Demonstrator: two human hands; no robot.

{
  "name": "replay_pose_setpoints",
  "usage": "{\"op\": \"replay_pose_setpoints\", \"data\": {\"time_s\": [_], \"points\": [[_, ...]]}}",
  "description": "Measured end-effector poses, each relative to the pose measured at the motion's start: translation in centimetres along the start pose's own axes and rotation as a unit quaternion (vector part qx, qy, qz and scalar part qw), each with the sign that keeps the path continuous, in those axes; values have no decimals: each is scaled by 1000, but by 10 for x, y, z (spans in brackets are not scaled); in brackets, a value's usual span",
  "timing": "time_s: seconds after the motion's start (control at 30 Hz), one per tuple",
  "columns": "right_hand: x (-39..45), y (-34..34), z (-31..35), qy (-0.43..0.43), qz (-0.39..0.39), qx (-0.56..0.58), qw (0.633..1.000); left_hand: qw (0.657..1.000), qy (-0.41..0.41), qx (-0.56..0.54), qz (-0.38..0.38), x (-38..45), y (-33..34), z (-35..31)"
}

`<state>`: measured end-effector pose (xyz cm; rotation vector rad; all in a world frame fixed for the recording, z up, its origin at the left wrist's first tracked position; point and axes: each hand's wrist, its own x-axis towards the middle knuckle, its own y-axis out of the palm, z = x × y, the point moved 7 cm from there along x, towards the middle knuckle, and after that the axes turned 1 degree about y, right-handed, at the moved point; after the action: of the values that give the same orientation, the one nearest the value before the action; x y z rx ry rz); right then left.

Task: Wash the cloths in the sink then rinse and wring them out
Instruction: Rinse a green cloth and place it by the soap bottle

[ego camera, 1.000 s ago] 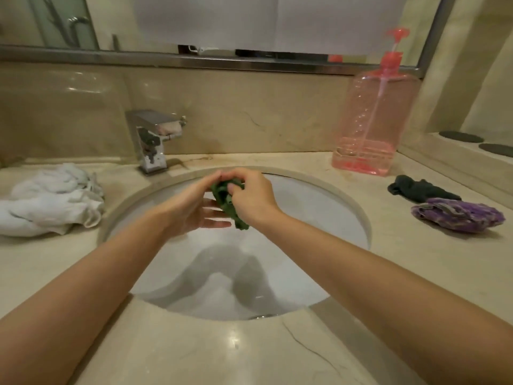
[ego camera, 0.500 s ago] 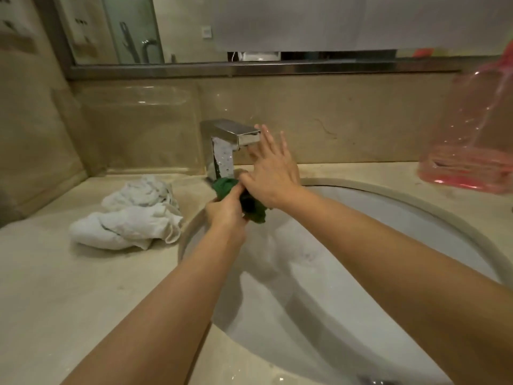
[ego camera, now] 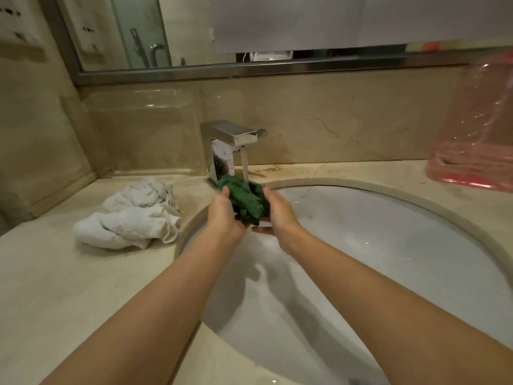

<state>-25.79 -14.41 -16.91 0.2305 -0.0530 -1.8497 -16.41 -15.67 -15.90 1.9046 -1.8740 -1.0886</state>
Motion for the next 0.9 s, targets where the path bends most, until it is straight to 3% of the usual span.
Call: {"op": "replay_pose_setpoints", "data": {"time_s": [0.13,0.23,0.33,0.43,0.57,0.9], "points": [[-2,-7,-4,25,-33,67,997,999,-47,17,20,-4,1,7],[-4,-7,-7,62,-32,100,993,996,-12,73,50,-8,8,3],[-4,-11,-5,63,-25,112,991,986,42,157,27,-1,3,-4],[-7,-7,-8,59,-8,98,993,974,59,218,1,2,-2,-5],[-10,1,-5,39,-9,52,998,959,75,272,19,8,1,-2],[-7,3,19,-80,-87,-105,988,933,96,347,4,3,3,-6]]}}
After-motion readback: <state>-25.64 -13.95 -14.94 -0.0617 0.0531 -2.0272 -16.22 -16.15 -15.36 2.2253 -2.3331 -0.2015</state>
